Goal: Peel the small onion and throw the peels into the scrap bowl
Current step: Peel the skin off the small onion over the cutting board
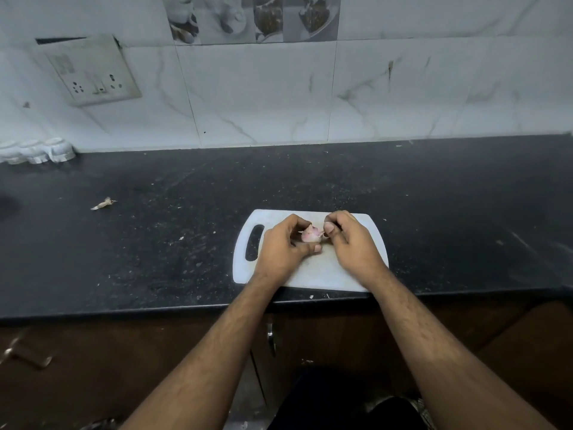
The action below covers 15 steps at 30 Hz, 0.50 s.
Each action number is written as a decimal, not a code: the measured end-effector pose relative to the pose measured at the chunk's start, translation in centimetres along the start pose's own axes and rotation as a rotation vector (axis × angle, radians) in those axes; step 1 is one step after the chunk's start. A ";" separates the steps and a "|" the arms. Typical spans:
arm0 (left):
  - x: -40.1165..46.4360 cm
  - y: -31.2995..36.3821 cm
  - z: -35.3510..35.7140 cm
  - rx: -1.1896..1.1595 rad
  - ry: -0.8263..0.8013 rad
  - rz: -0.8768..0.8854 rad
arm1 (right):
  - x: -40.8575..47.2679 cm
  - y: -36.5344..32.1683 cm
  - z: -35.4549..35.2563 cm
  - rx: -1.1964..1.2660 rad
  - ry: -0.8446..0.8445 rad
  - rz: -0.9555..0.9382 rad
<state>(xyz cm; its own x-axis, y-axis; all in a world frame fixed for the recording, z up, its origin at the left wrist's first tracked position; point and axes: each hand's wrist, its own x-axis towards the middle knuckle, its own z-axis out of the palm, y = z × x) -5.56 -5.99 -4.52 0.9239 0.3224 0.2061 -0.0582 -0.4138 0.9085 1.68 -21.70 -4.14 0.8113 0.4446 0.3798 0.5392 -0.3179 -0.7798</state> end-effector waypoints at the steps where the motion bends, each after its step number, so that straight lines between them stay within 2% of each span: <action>1: 0.1 -0.1 0.0 -0.016 0.008 -0.008 | 0.1 0.1 0.0 0.003 0.002 0.006; 5: 0.3 -0.8 -0.3 -0.145 0.049 -0.040 | 0.1 0.5 -0.1 0.095 0.050 0.112; 9: 0.4 -1.1 -0.6 -0.287 0.039 -0.048 | 0.2 0.5 0.6 -0.038 0.017 0.044; 11: 0.5 -1.1 -0.6 -0.299 0.018 -0.047 | 0.3 0.4 0.9 -0.071 -0.007 0.055; 15: 0.4 -1.0 -0.5 -0.225 0.012 -0.024 | 0.0 0.0 0.4 0.038 0.076 0.091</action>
<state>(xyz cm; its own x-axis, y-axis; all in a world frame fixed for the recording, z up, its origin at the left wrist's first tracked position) -5.28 -5.06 -5.13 0.9215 0.3407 0.1867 -0.1207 -0.2056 0.9712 1.60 -21.30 -4.31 0.8722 0.3496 0.3422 0.4548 -0.3217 -0.8305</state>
